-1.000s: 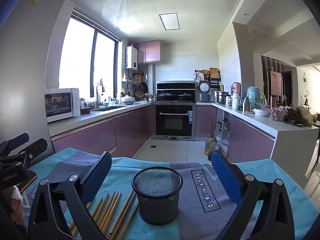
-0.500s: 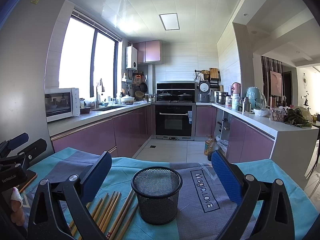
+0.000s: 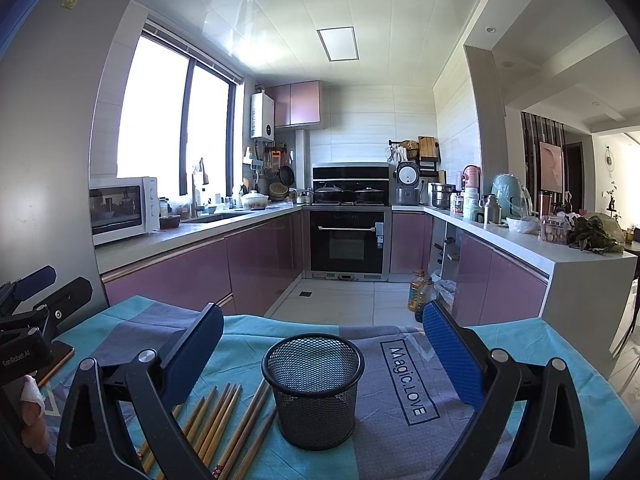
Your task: Organize utensils
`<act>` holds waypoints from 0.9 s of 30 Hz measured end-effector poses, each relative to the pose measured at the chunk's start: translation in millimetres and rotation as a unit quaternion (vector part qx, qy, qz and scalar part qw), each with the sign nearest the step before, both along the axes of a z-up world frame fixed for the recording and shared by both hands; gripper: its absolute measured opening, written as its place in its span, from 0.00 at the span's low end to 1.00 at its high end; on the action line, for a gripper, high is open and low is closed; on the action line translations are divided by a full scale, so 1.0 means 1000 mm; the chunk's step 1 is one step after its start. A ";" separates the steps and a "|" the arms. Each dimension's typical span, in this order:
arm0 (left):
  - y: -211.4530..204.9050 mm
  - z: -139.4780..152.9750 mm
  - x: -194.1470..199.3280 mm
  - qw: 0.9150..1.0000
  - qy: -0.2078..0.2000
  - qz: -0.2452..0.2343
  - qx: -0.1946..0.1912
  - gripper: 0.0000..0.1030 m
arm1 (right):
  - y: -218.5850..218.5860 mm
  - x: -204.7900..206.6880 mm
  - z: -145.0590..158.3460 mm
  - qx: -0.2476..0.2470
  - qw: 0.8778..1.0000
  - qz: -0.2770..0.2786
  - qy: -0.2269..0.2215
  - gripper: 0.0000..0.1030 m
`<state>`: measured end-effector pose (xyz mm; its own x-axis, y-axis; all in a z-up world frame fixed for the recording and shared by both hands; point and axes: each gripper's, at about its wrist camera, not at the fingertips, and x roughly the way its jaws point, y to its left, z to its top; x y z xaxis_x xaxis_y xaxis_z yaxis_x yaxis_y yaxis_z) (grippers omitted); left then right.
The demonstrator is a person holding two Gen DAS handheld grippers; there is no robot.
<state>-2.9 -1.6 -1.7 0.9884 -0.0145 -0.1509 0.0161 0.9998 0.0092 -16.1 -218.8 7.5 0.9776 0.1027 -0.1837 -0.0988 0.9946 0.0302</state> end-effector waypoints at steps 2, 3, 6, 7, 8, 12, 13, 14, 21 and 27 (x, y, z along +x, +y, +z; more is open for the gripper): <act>0.000 0.000 0.000 1.000 0.000 0.000 0.000 0.95 | 0.000 0.000 0.000 0.001 1.000 0.000 0.001 0.94; 0.000 0.000 0.000 1.000 0.000 0.000 0.000 0.95 | 0.001 0.000 -0.001 0.001 1.000 -0.001 0.000 0.94; 0.000 0.001 0.001 1.000 0.000 0.001 -0.001 0.95 | 0.001 0.000 -0.001 0.001 1.000 -0.001 0.000 0.94; 0.000 0.000 0.000 1.000 0.000 0.001 -0.001 0.95 | 0.001 0.000 -0.001 0.002 1.000 -0.001 -0.001 0.94; 0.000 0.000 0.000 1.000 0.000 0.001 0.000 0.95 | 0.001 0.000 -0.002 0.002 1.000 -0.001 -0.001 0.94; 0.000 0.000 0.000 1.000 0.000 0.001 0.000 0.95 | 0.001 0.000 -0.002 0.002 1.000 0.000 0.000 0.94; 0.000 0.000 0.001 1.000 0.000 0.001 0.000 0.95 | 0.001 0.000 -0.002 0.002 1.000 -0.001 -0.001 0.94; 0.000 0.000 0.000 1.000 0.000 0.001 0.000 0.95 | 0.001 0.000 -0.002 0.003 1.000 0.000 -0.001 0.94; 0.001 0.001 0.000 1.000 0.000 0.002 0.000 0.95 | 0.001 0.000 -0.002 0.003 1.000 -0.001 -0.001 0.94; 0.001 0.001 0.001 1.000 0.000 0.002 -0.001 0.95 | 0.001 0.000 -0.002 0.004 1.000 0.000 -0.001 0.94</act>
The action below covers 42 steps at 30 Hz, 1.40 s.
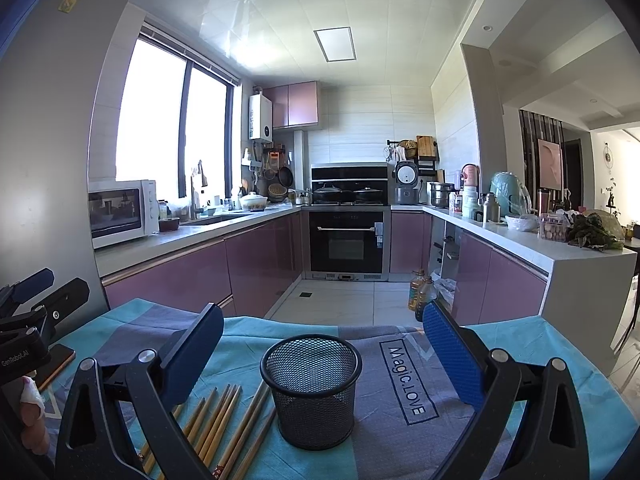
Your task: Organize utensils
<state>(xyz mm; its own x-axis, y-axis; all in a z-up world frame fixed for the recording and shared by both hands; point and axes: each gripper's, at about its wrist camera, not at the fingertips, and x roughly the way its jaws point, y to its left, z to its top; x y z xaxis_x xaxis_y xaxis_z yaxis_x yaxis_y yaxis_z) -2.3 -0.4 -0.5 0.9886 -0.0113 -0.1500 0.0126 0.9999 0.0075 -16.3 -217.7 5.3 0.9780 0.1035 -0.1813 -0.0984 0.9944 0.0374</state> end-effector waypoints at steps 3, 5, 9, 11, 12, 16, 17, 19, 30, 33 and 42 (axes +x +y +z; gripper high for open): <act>0.000 0.000 0.000 1.000 0.000 0.000 0.000 0.95 | 0.000 0.000 0.000 -0.001 1.000 0.000 0.000 0.94; 0.000 0.000 -0.001 1.000 0.000 0.000 0.000 0.95 | 0.000 0.000 0.000 0.000 1.000 0.000 0.001 0.94; 0.000 0.000 0.000 1.000 0.000 0.000 0.000 0.95 | 0.000 0.001 0.000 0.000 1.000 0.000 0.002 0.94; 0.000 0.000 -0.001 1.000 -0.001 0.000 0.000 0.95 | 0.001 0.000 -0.001 0.001 1.000 0.001 0.001 0.94; 0.000 0.000 0.000 1.000 -0.001 0.000 0.000 0.95 | 0.000 0.001 -0.001 0.001 1.000 0.001 0.001 0.94; 0.000 0.000 0.000 1.000 -0.001 0.000 0.000 0.95 | 0.000 0.001 -0.001 0.001 1.000 0.001 0.001 0.94; 0.000 0.000 0.000 1.000 -0.001 0.001 0.000 0.95 | 0.000 0.001 -0.001 0.001 1.000 0.001 0.001 0.94; 0.000 0.000 0.000 1.000 -0.001 0.000 0.000 0.95 | 0.000 0.001 -0.001 0.001 1.000 0.001 0.001 0.94; 0.000 0.000 -0.001 1.000 -0.001 0.001 0.000 0.95 | 0.000 0.001 -0.001 0.002 1.000 0.001 0.001 0.94; 0.000 0.000 0.000 1.000 -0.001 0.000 0.000 0.95 | 0.000 0.001 -0.001 0.001 1.000 0.000 0.001 0.94; 0.000 0.000 0.000 1.000 0.000 0.001 0.000 0.95 | -0.001 0.001 -0.002 0.004 1.000 0.001 0.004 0.94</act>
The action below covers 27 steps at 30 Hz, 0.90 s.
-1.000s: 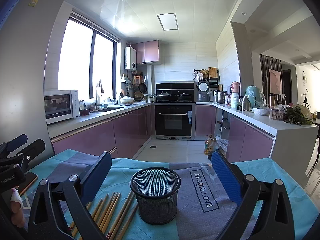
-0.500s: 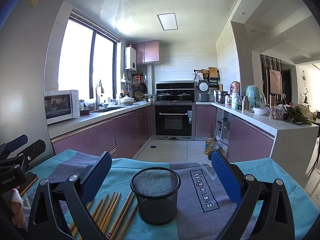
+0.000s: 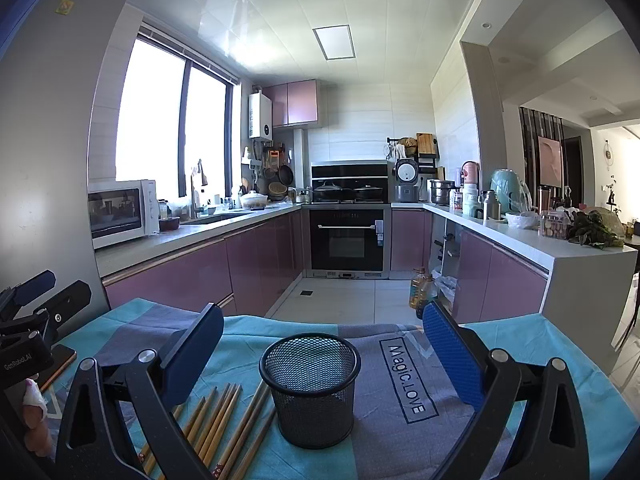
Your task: Organize utensils
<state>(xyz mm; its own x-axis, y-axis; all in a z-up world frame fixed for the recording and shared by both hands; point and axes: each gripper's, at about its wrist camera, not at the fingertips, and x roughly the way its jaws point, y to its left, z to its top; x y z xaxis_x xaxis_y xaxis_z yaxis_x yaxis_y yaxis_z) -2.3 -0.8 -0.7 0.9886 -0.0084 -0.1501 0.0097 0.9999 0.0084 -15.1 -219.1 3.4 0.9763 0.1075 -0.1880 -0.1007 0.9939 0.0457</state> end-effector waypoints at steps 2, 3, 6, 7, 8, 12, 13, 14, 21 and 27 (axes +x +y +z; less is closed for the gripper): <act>-0.001 0.000 0.000 1.000 0.001 0.000 0.000 0.95 | 0.000 0.000 0.000 0.003 1.000 0.002 0.002 0.94; -0.001 0.000 0.000 1.000 0.002 0.000 0.001 0.95 | -0.002 -0.001 0.000 0.004 1.000 0.003 0.003 0.94; -0.001 -0.002 0.001 1.000 0.007 0.001 0.002 0.95 | -0.003 0.000 -0.001 0.009 1.000 0.012 0.012 0.94; -0.001 -0.002 0.002 1.000 0.010 0.000 0.004 0.95 | -0.003 0.000 -0.002 0.010 1.000 0.017 0.018 0.94; 0.000 -0.003 0.003 1.000 0.015 0.000 0.006 0.95 | -0.002 0.000 -0.003 0.010 0.999 0.024 0.024 0.94; 0.004 -0.011 0.008 0.999 0.047 -0.003 0.019 0.95 | 0.003 0.000 -0.009 0.011 0.995 0.072 0.061 0.94; 0.005 -0.014 0.011 0.998 0.058 -0.005 0.022 0.95 | 0.005 0.001 -0.012 0.012 0.993 0.086 0.075 0.94; 0.007 -0.017 0.013 0.997 0.071 -0.010 0.025 0.95 | 0.008 0.003 -0.016 0.014 0.990 0.100 0.094 0.94; 0.013 -0.049 0.033 0.983 0.172 -0.048 0.049 0.91 | 0.037 0.028 -0.060 -0.003 0.961 0.157 0.226 0.78; 0.018 -0.080 0.057 0.965 0.248 -0.068 0.050 0.74 | 0.042 0.051 -0.093 0.031 0.941 0.146 0.305 0.52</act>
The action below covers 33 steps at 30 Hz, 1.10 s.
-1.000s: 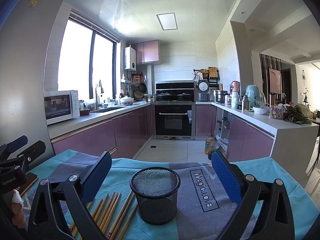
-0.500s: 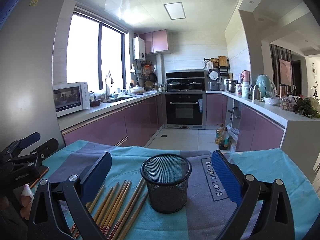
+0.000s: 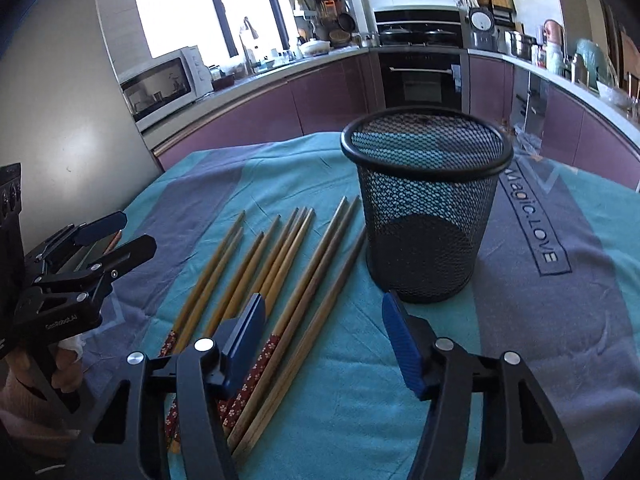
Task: Organize utensils
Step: 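Close the left gripper on one wooden chopstick while the right gripper grasps another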
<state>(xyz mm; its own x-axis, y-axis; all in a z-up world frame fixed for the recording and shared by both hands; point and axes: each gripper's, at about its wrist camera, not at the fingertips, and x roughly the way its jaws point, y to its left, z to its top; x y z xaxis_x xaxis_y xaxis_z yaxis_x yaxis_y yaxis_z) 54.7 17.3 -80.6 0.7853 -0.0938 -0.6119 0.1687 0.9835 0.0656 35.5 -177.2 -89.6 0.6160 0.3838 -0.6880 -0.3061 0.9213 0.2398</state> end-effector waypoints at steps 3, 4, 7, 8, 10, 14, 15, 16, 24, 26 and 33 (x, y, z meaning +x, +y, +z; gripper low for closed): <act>-0.002 -0.015 0.008 1.000 0.029 -0.012 0.001 0.67 | 0.001 0.006 -0.003 -0.006 1.000 -0.006 0.015 0.44; -0.003 -0.020 0.010 0.999 0.036 -0.017 0.001 0.67 | 0.002 0.007 -0.003 -0.009 1.000 -0.006 0.018 0.44; -0.007 -0.032 0.016 0.998 0.051 -0.031 0.002 0.63 | 0.009 0.011 -0.008 -0.022 0.999 -0.005 0.024 0.42; -0.008 -0.035 0.018 0.998 0.056 -0.035 0.002 0.62 | 0.011 0.012 -0.010 -0.029 0.999 -0.005 0.027 0.41; -0.014 -0.039 0.022 0.997 0.066 -0.041 0.003 0.58 | 0.014 0.014 -0.013 -0.044 0.999 -0.005 0.032 0.38; -0.016 -0.046 0.034 0.995 0.093 -0.046 0.005 0.47 | 0.014 0.013 -0.011 -0.065 0.997 -0.006 0.032 0.38; -0.016 -0.048 0.037 0.994 0.098 -0.047 0.003 0.44 | 0.014 0.014 -0.010 -0.072 0.997 -0.007 0.032 0.38; -0.015 -0.049 0.039 0.994 0.101 -0.049 -0.003 0.44 | 0.014 0.014 -0.010 -0.080 0.996 -0.009 0.034 0.38; -0.025 -0.056 0.056 0.990 0.127 -0.063 -0.006 0.34 | 0.029 0.023 -0.015 -0.105 0.994 -0.005 0.037 0.38; -0.028 -0.056 0.057 0.990 0.126 -0.066 -0.003 0.26 | 0.030 0.025 -0.016 -0.099 0.994 -0.009 0.035 0.35; -0.024 -0.055 0.062 0.989 0.134 -0.056 -0.034 0.09 | 0.019 0.028 -0.016 -0.050 0.998 -0.008 0.047 0.10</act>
<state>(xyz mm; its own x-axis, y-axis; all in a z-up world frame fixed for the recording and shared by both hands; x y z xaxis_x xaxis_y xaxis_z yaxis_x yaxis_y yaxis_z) 116.6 -6.5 -135.2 0.5779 -0.2189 -0.7862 0.2785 0.9584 -0.0622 63.4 -158.4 -105.9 0.5530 0.3000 -0.7773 -0.2711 0.9469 0.1726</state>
